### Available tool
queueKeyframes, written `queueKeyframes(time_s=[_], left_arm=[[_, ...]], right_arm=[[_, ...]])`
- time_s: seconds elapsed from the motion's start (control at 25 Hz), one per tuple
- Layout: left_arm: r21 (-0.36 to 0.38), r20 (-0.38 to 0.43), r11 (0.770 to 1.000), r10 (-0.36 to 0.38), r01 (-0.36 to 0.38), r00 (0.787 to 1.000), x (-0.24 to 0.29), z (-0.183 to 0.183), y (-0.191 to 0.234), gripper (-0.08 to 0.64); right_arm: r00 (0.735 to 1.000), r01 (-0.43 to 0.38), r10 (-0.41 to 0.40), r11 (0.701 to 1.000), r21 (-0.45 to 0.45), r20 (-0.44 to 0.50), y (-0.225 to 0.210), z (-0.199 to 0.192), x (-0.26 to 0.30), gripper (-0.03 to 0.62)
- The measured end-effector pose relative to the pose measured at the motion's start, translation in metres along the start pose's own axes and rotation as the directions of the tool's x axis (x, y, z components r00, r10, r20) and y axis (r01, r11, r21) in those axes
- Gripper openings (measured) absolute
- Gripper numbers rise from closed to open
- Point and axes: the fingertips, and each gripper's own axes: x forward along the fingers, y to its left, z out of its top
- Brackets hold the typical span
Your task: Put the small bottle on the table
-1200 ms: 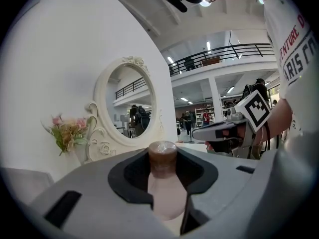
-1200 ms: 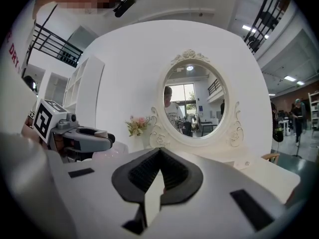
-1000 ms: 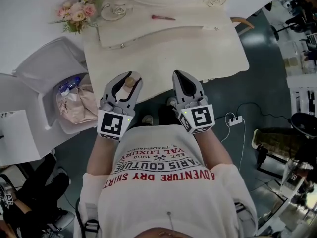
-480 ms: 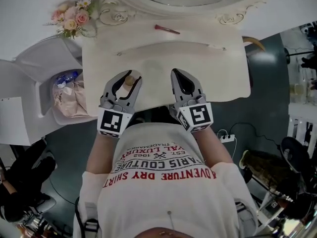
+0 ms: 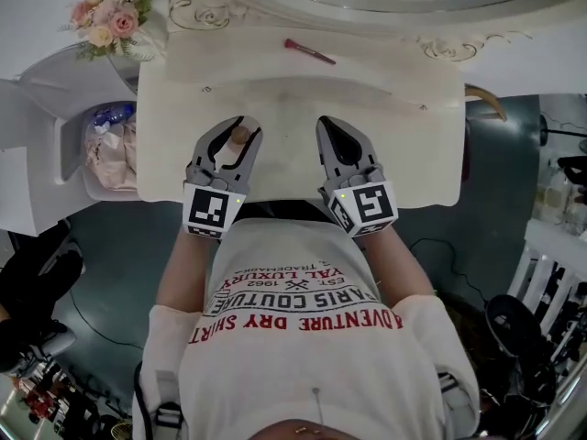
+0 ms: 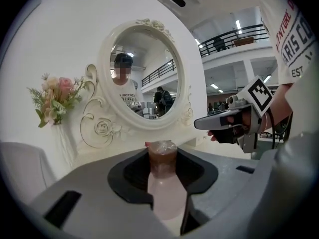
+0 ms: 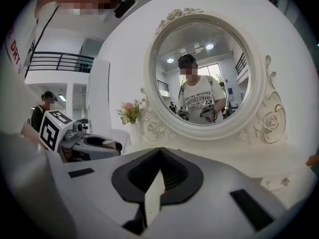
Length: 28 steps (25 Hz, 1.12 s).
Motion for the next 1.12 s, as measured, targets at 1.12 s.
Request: queueKeyframes(time_s=[1.12], left_arm=[[-0.077, -0.12, 0.991, 0.102, -0.112, 0.987, 0.095, -0.085, 0.008, 0.138]], right_arm=[[0.983, -0.133, 0.134, 0.991, 0.023, -0.128, -0.055, -0.075, 0.065, -0.002]])
